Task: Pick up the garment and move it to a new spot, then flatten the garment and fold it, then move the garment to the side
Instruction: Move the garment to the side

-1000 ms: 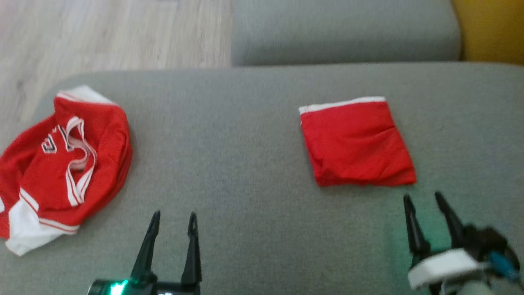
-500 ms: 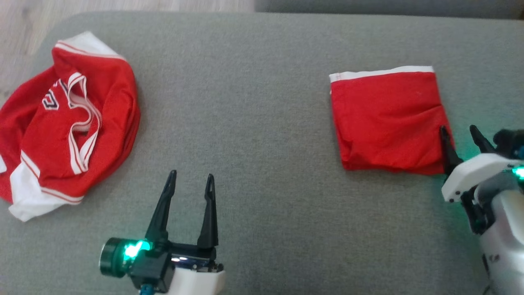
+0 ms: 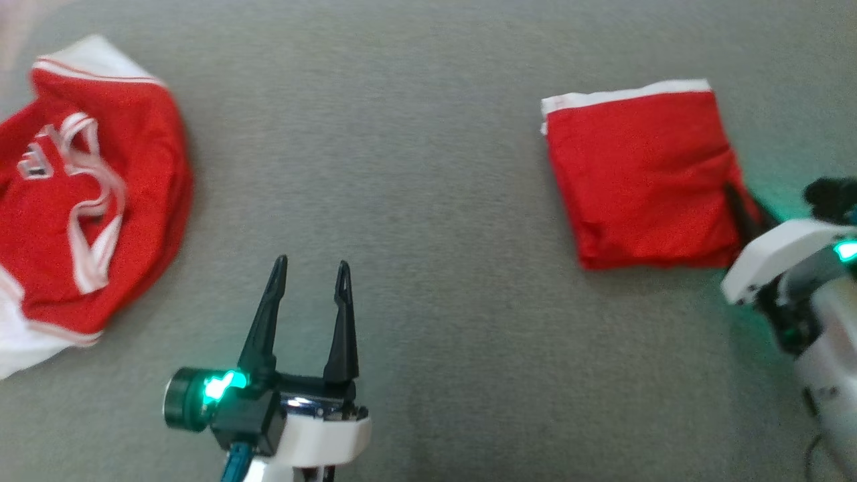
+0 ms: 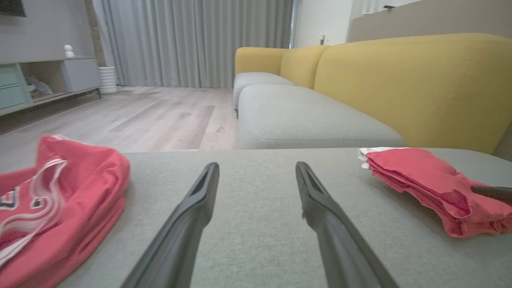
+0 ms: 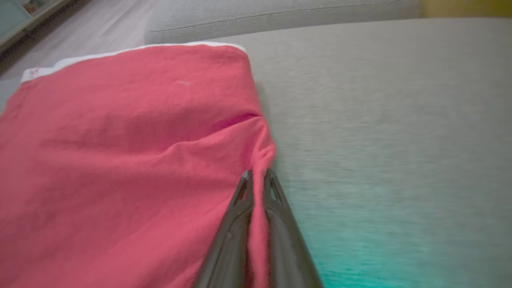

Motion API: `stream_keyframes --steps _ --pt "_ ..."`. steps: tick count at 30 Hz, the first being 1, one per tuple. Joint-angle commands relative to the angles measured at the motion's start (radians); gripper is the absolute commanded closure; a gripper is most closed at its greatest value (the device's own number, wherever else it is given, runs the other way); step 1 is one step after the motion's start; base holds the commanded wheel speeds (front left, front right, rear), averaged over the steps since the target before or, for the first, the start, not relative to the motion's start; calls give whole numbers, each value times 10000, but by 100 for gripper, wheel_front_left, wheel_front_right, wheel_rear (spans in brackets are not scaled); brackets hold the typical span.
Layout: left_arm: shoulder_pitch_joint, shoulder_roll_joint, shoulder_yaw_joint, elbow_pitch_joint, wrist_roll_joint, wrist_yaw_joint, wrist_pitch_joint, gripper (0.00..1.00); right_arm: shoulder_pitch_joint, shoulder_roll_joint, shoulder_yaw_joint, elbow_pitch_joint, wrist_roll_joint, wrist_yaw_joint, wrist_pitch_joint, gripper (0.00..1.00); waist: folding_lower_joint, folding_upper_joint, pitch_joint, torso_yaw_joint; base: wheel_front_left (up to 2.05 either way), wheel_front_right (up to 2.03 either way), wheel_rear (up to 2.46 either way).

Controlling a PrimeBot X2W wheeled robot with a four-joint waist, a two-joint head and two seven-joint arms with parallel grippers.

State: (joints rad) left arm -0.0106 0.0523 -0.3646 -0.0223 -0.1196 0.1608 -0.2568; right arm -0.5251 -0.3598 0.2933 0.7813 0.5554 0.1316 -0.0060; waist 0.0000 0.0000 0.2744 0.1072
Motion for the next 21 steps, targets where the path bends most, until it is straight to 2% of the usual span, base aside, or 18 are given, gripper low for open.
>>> stream_keyframes --steps 1,4,8,14,21 --pt "-454 -20 214 -282 -32 -35 -49 0 -333 -639 191 -209 106 -9 -171 100 0 0 358 -545 0 0 0" --pt "-698 -20 180 -256 34 -176 -49 0 -589 -1226 305 -355 185 -9 -191 100 0 0 713 -1046 0 0 0" --pt "-1218 -20 176 -254 221 -368 -49 0 -801 -2364 244 -488 117 -9 -41 100 0 0 1408 -1566 0 0 0" --pt "-2020 -20 275 -206 422 -595 -49 0 -986 -3807 -277 -673 -24 -9 155 100 0 0 2375 -2105 0 0 0" --pt "-2612 -20 176 -202 462 -671 -49 0 -955 -4693 -1446 -737 -476 -9 260 100 0 0 3080 -2194 0 0 0"
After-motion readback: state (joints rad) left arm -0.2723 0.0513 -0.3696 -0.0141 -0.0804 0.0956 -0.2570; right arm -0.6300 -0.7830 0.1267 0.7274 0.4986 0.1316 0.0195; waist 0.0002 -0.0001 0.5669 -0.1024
